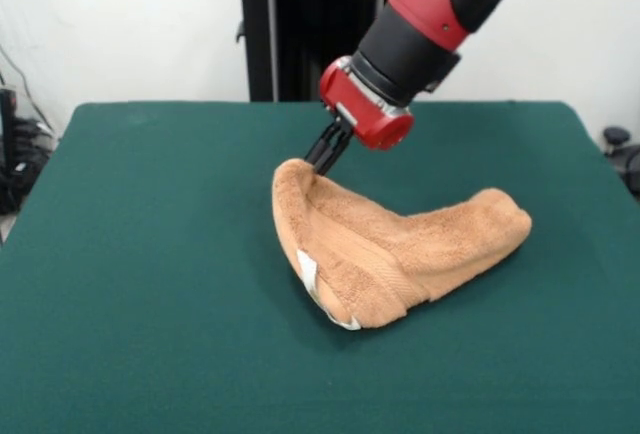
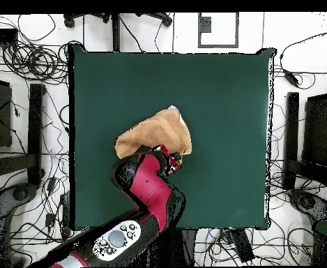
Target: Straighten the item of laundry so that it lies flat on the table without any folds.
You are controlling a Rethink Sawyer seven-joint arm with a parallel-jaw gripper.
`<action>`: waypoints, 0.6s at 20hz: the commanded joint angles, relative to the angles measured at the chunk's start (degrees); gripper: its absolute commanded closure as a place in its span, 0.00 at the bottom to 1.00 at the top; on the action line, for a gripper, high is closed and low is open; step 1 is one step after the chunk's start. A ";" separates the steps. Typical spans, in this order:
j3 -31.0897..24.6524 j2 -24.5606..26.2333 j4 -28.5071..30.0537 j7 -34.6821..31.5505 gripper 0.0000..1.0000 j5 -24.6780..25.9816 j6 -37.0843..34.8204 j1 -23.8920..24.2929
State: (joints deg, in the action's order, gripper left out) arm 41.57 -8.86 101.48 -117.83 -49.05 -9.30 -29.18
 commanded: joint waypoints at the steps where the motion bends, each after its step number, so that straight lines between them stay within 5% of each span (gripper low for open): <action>1: -1.70 -2.03 -5.92 -4.09 1.00 7.01 -8.88 1.54; 12: 2.05 -4.23 -7.17 -9.90 1.00 12.46 -17.50 -0.76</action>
State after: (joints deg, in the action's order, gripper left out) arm 44.79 -13.55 98.93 -117.83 -39.45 -16.30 -28.33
